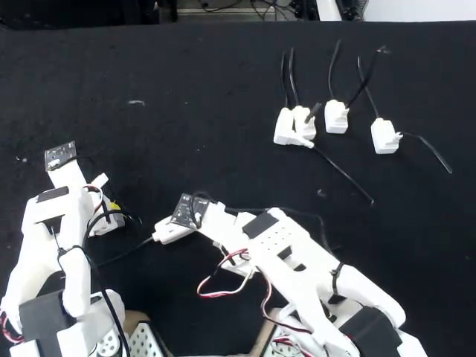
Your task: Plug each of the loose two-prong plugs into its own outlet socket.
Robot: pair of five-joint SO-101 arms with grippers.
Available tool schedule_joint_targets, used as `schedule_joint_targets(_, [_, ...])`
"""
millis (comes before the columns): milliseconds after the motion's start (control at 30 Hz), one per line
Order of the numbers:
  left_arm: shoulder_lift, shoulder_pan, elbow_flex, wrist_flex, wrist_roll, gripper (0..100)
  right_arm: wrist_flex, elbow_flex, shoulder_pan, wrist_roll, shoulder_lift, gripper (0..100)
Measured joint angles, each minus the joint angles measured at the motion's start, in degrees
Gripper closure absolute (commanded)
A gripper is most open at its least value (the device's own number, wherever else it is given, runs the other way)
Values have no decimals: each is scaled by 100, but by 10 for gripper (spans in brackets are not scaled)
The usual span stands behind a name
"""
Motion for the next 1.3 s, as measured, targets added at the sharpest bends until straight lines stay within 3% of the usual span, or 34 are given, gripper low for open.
schedule_joint_targets(167, [0,0,0,0,0,770,79,-193,659,9,-176,986])
schedule_joint_targets(267, [0,0,0,0,0,770,105,-290,1336,-9,-492,980])
schedule_joint_targets(367, [0,0,0,0,0,770,105,-290,1486,-9,-695,977])
schedule_joint_targets(767, [0,0,0,0,0,770,-255,132,1257,0,-721,988])
schedule_joint_targets(933, [0,0,0,0,0,770,791,-651,941,-9,-721,988])
schedule_joint_targets(1100, [0,0,0,0,0,770,1407,-1749,53,-545,-721,988])
schedule_joint_targets(1300, [0,0,0,0,0,770,923,-2057,-255,-1248,-721,988])
